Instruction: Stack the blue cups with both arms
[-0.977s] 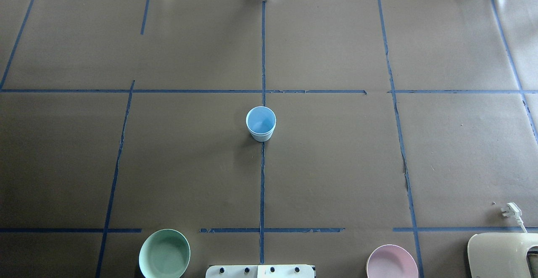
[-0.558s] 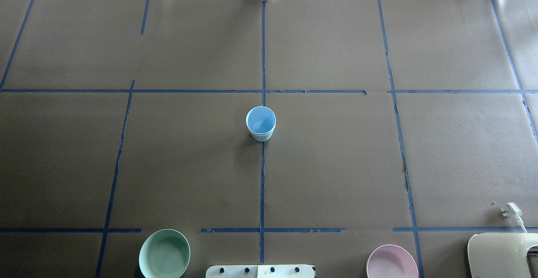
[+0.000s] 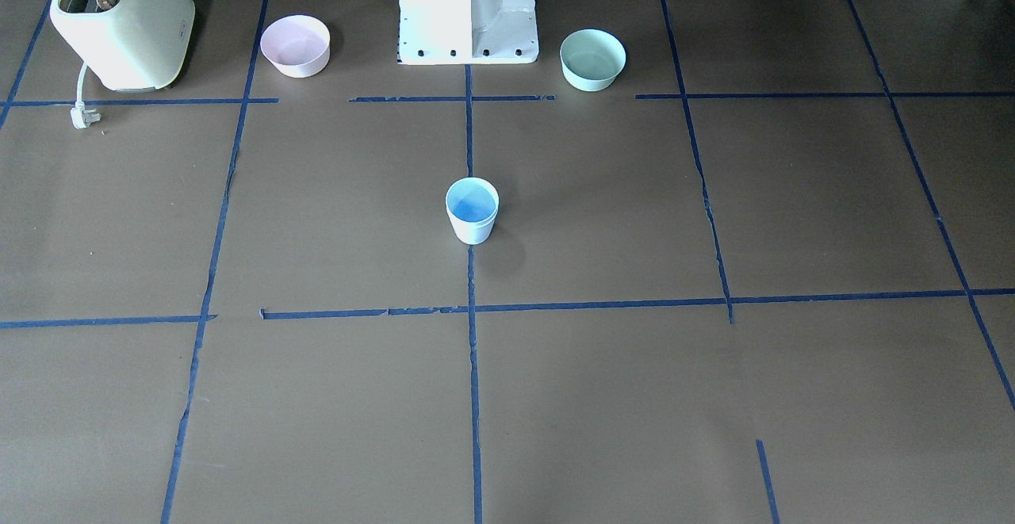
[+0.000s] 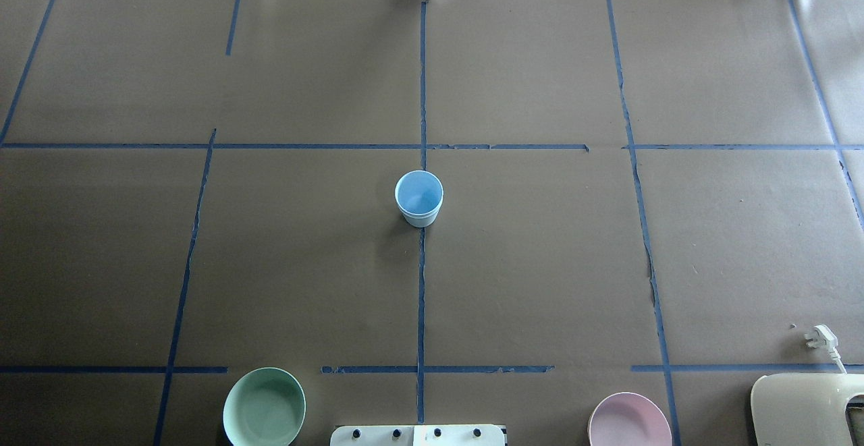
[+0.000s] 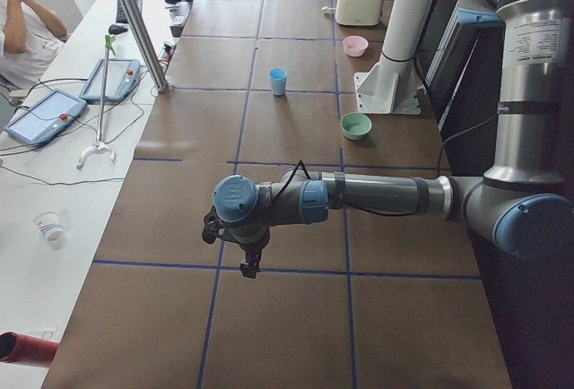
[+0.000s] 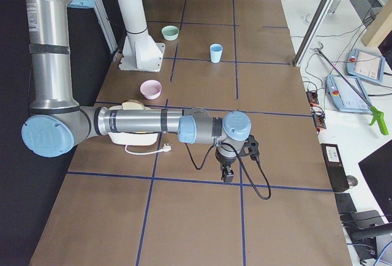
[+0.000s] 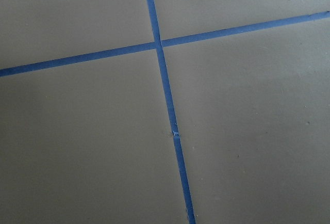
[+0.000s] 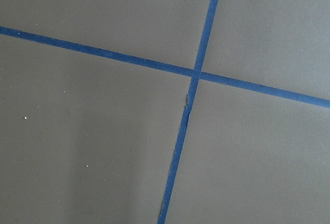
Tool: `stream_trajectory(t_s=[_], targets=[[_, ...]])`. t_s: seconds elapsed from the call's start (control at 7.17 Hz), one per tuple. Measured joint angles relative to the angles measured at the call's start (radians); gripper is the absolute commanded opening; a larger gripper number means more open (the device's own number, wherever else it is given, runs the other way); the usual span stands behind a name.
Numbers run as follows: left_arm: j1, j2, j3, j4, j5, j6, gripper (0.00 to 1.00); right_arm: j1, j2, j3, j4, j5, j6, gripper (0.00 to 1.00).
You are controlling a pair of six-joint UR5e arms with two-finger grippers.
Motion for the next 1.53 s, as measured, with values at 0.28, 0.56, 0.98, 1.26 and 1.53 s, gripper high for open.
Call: stream_trajectory(t_s=[0.28, 0.56, 0.98, 1.26, 1.53], targets=[[0.001, -0.020, -0.016, 0.002, 0.057, 0.004, 1.00, 0.000, -0.006, -0.001, -0.001, -0.002, 0.001, 1.00], [-0.001, -0.023, -0.011, 0.005, 0.108, 0.007, 1.00, -0.001, -0.013, -0.009, 0.000, -0.001, 0.003, 1.00], [-0.006, -0.009, 0.022, 0.006, 0.106, -0.008, 1.00, -0.001, -0.003, -0.013, 0.001, -0.001, 0.010, 1.00], [-0.007, -0.006, 0.024, 0.002, 0.105, -0.043, 1.00, -0.001, 0.000, -0.008, 0.002, -0.001, 0.009, 1.00], [-0.006, -0.008, 0.032, -0.007, 0.106, -0.053, 1.00, 0.000, 0.002, -0.008, 0.001, -0.001, 0.010, 1.00]])
